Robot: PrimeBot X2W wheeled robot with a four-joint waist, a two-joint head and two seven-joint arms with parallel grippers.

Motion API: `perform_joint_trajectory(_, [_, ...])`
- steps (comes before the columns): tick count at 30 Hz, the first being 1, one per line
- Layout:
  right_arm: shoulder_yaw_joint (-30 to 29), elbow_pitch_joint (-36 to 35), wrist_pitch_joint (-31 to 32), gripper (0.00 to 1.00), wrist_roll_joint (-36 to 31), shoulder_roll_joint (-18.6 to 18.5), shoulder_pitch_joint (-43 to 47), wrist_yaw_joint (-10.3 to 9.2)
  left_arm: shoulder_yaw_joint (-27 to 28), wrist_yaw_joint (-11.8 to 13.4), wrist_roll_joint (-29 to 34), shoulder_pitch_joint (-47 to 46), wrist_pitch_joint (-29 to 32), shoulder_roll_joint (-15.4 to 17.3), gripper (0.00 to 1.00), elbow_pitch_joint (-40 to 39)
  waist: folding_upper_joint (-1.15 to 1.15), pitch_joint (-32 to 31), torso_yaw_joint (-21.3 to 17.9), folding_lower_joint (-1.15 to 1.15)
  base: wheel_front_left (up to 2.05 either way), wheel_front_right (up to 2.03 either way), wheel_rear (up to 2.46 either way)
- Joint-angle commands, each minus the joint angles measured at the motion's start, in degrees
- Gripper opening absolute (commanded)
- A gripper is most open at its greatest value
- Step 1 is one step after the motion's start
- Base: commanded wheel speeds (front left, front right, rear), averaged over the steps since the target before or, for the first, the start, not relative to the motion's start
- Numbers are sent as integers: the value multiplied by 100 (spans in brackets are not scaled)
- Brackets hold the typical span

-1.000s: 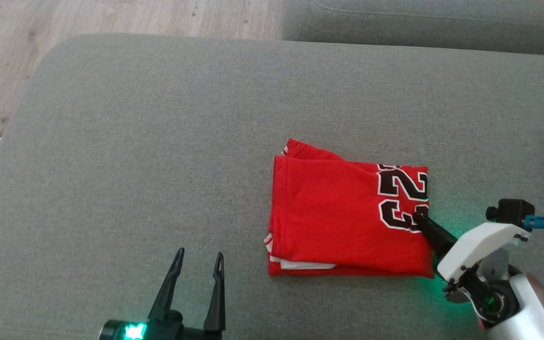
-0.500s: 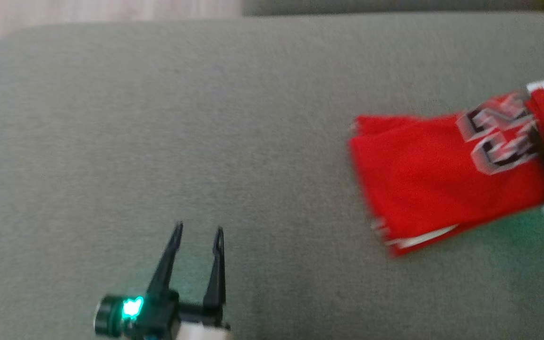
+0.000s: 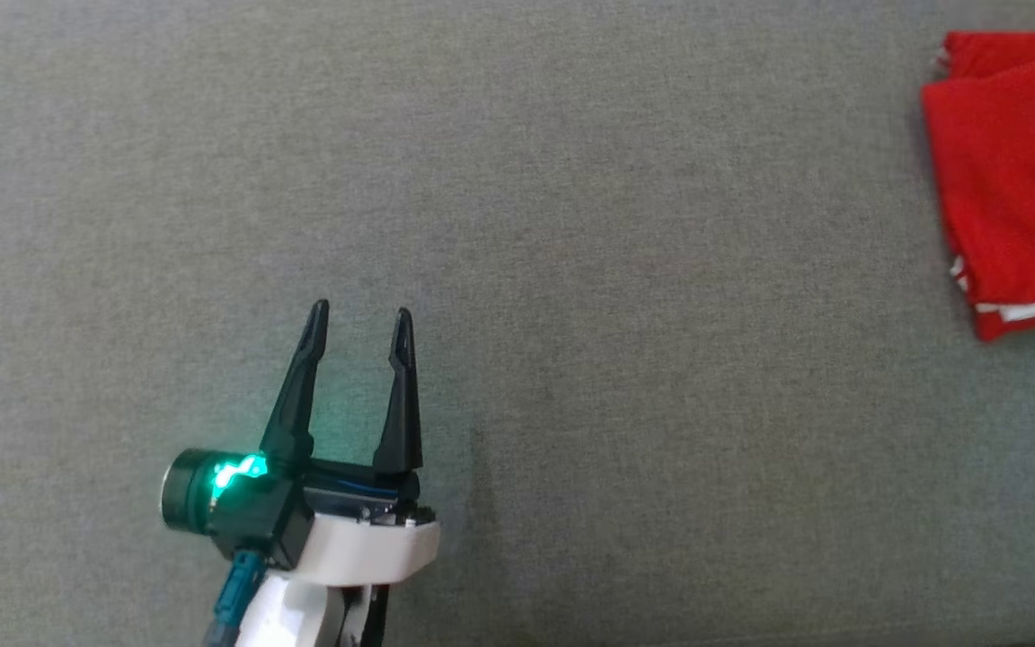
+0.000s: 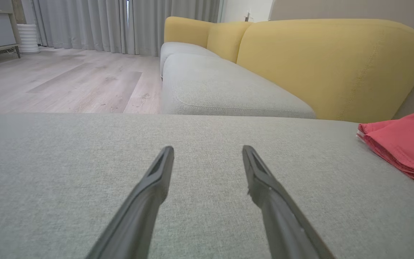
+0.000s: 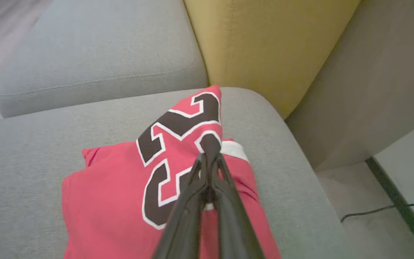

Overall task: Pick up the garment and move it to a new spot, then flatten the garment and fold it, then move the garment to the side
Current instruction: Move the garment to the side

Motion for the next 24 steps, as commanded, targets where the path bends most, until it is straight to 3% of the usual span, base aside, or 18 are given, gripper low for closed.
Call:
perform_joint_trajectory(1, [-174, -289, 12, 100, -234, -282, 38, -4, 173, -28, -29, -87, -52, -29, 100, -165, 0, -16, -24, -2, 0, 0, 0])
perform_joint_trajectory(5, [-126, -493, -81, 100, -644, 23, 158, -4, 225, -48, 1, -116, -52, -30, 100, -84, 0, -248, -8, -2, 0, 0, 0])
perform_joint_trajectory(13, [920, -934, -577, 100, -914, 1055, 661, -4, 340, -28, 109, 160, -52, -30, 100, 58, 0, -1114, 63, -2, 0, 0, 0])
perform_joint_trajectory(19, [2002, -526, -1691, 100, -927, 1892, 1404, -4, 367, 42, 137, 626, -52, -30, 100, 160, 0, -1954, 222, -2, 0, 0, 0])
perform_joint_trajectory(24, [2744, 44, -3020, 100, -1007, 2411, 1884, -4, 407, 91, 165, 1036, -52, -30, 100, 212, 0, -2407, 378, -2, 0, 0, 0])
